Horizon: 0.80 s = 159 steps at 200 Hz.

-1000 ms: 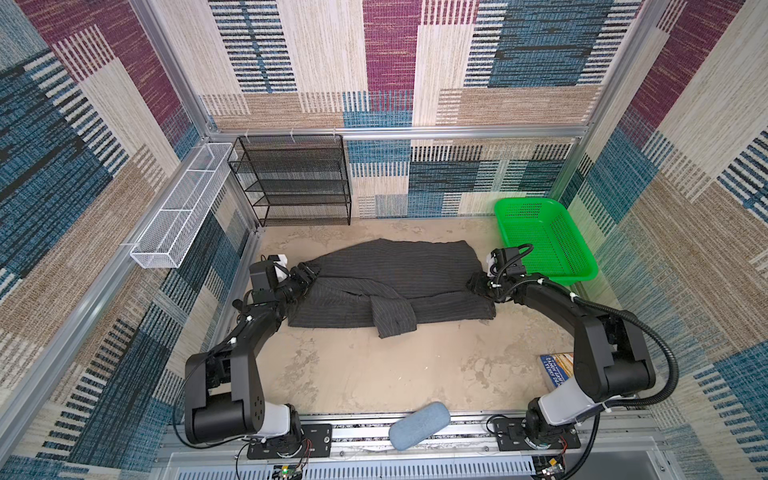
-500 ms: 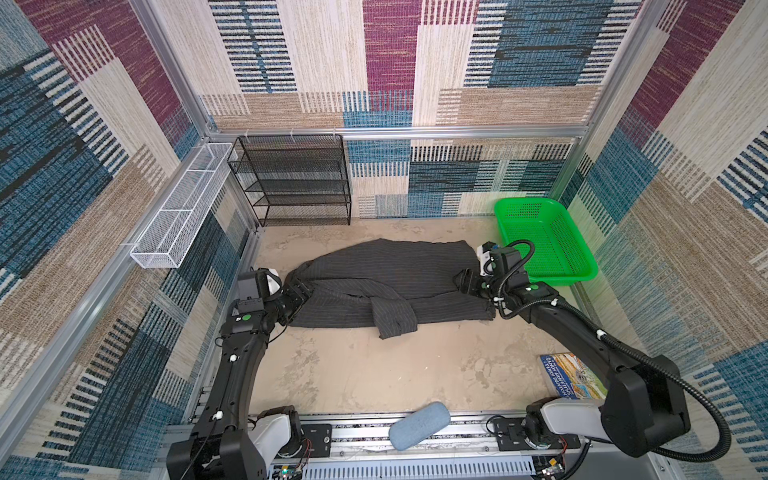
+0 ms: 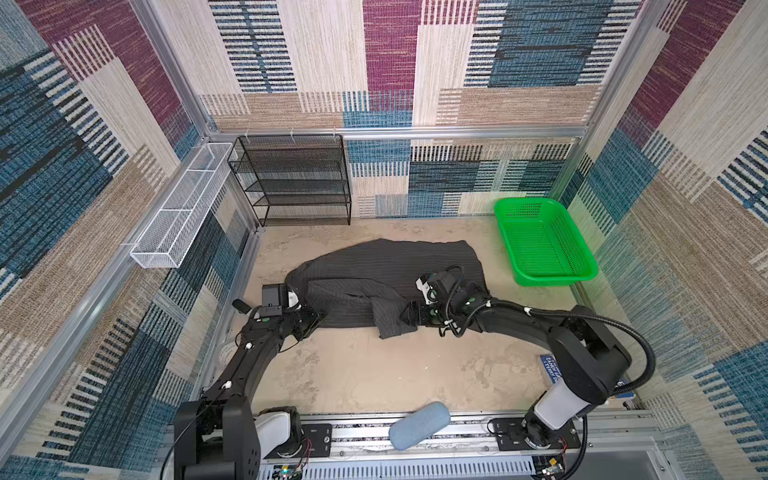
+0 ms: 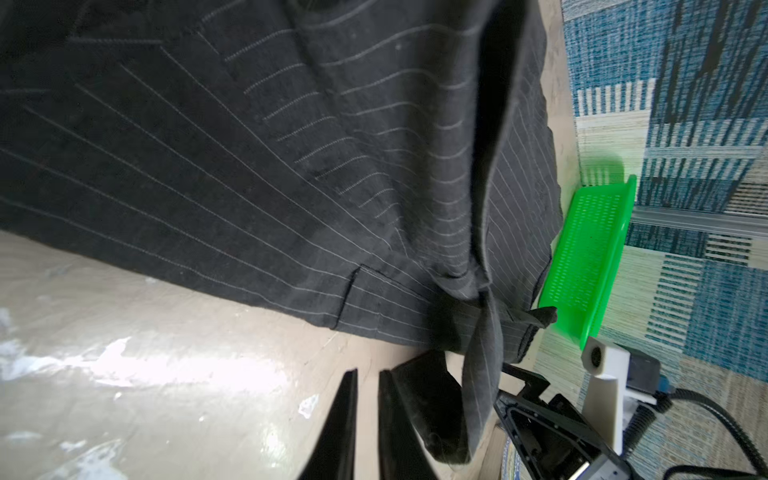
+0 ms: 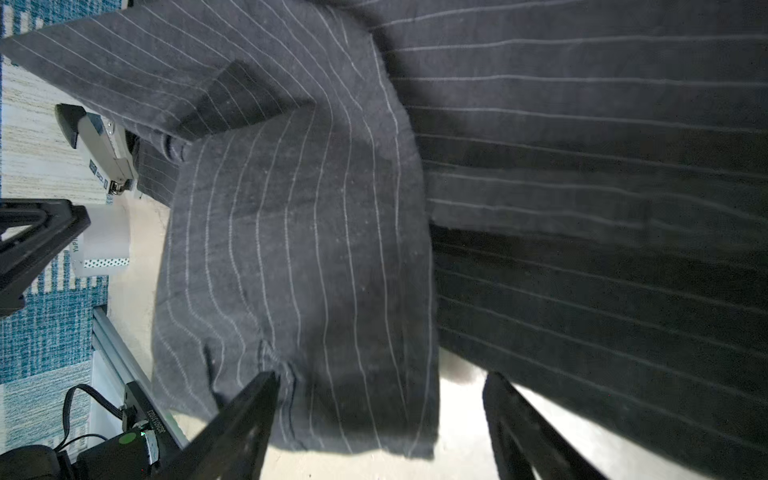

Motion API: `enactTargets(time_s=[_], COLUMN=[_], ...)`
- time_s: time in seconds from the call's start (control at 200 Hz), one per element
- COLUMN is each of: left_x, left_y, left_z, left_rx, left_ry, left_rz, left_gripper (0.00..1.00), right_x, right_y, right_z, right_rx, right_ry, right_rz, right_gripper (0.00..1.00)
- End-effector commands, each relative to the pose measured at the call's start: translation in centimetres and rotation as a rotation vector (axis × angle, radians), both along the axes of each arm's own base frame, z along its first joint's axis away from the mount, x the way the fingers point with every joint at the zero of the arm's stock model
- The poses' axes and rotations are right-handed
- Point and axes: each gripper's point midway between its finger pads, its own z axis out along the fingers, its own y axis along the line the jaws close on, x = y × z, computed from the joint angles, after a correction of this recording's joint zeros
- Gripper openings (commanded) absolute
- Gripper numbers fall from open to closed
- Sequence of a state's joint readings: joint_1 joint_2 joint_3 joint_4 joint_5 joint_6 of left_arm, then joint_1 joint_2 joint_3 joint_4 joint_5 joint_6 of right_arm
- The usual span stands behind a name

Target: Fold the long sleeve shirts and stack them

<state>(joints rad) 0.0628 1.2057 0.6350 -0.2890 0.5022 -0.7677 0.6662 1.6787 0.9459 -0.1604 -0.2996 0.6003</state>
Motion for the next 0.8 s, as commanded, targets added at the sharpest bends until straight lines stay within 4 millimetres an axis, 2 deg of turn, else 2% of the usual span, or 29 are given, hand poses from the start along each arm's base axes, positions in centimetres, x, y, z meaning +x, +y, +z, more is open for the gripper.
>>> enactTargets(time_s=[0.0, 0.05, 0.06, 0.11, 0.15, 0.25, 0.501, 0.556, 0.581, 0.791], left_x=[1.6, 1.9, 2.0, 2.3, 2.5, 2.9, 3.1, 3.1, 3.1, 3.1], left_y=[0.1, 0.1, 0.1, 0.1, 0.0, -0.2, -0.3, -0.3, -0.3, -0.3], left_z=[-0.3, -0.9, -1.0, -1.6, -2.2, -3.2, -4.3, -4.4, -4.5, -5.3], left_rx=[-0.001, 0.004, 0.004, 0.003, -0.002, -0.007, -0.001, 0.003, 0.004, 0.01], left_ry=[-0.033, -0.024, -0.023, -0.013, -0.004, 0.011, 0.029, 0.031, 0.033, 0.046], left_rz=[0.018, 0.017, 0.017, 0.015, 0.013, 0.009, 0.0, -0.002, -0.002, -0.001], left_gripper=[0.09, 0.08, 0.08, 0.07, 0.06, 0.05, 0.04, 0.04, 0.04, 0.03], right_x=[1.5, 2.1, 2.1, 2.8, 3.5, 5.4, 11.0, 11.9, 12.8, 17.0], right_y=[2.7, 3.5, 3.6, 4.2, 4.6, 5.2, 5.1, 4.9, 5.0, 3.3], right_z=[1.5, 2.2, 2.3, 3.0, 3.7, 5.5, 10.2, 10.7, 12.0, 16.1], right_rx=[0.1, 0.122, 0.124, 0.127, 0.117, 0.075, 0.049, 0.05, 0.058, 0.026], right_ry=[-0.036, -0.052, -0.053, -0.071, -0.09, -0.143, -0.255, -0.269, -0.295, -0.4], right_rz=[0.043, 0.058, 0.059, 0.077, 0.088, 0.11, 0.129, 0.134, 0.131, 0.101], right_gripper=[0.72, 0.59, 0.59, 0.4, 0.3, 0.15, 0.04, 0.03, 0.03, 0.02])
